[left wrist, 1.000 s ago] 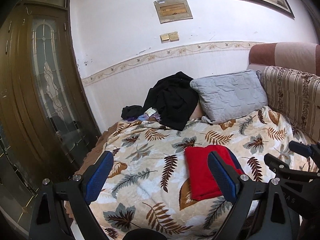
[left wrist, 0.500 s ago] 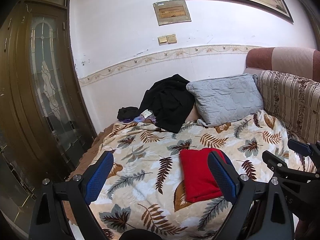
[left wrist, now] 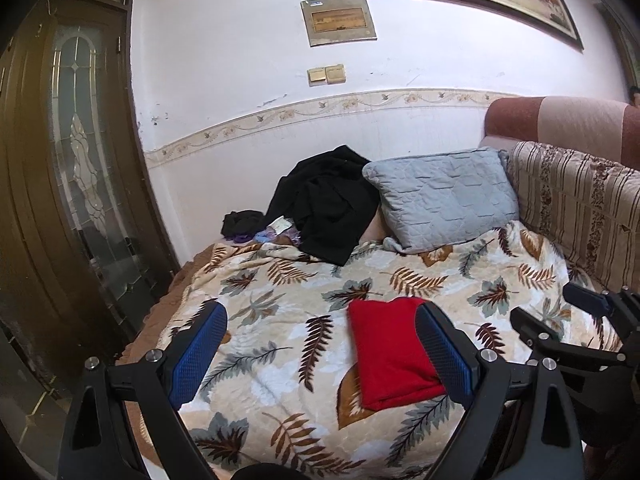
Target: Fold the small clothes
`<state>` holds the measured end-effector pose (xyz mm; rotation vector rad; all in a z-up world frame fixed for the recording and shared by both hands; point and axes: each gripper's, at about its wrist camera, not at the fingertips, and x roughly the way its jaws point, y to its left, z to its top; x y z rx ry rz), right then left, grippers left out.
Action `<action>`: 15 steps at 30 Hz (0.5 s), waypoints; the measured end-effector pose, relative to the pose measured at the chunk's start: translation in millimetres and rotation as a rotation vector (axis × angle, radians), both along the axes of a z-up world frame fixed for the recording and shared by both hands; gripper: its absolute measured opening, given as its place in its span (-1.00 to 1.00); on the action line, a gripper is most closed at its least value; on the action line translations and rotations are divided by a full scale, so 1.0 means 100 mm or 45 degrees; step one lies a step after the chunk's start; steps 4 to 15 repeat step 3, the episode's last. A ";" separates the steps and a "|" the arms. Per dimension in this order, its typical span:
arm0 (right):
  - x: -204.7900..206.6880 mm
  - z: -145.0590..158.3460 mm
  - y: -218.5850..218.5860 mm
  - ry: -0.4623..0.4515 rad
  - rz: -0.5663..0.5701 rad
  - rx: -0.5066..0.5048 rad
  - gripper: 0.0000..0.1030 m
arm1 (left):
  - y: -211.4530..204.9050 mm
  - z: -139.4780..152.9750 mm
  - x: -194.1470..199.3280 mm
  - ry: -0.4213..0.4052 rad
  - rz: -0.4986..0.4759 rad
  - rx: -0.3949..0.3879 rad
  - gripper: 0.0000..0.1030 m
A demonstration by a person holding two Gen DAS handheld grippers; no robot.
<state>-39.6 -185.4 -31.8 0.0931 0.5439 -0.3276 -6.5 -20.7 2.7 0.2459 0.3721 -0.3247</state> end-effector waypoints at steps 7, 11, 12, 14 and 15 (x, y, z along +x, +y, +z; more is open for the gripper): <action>0.10 -0.03 -0.05 0.017 -0.006 -0.005 0.37 | 0.00 -0.06 0.16 0.036 0.014 -0.029 0.85; 0.10 -0.03 -0.05 0.017 -0.006 -0.005 0.37 | 0.00 -0.06 0.16 0.036 0.014 -0.029 0.85; 0.10 -0.03 -0.05 0.017 -0.006 -0.005 0.37 | 0.00 -0.06 0.16 0.036 0.014 -0.029 0.85; 0.10 -0.03 -0.05 0.017 -0.006 -0.005 0.37 | 0.00 -0.06 0.16 0.036 0.014 -0.029 0.85; 0.10 -0.03 -0.05 0.017 -0.006 -0.005 0.37 | 0.00 -0.06 0.16 0.036 0.014 -0.029 0.85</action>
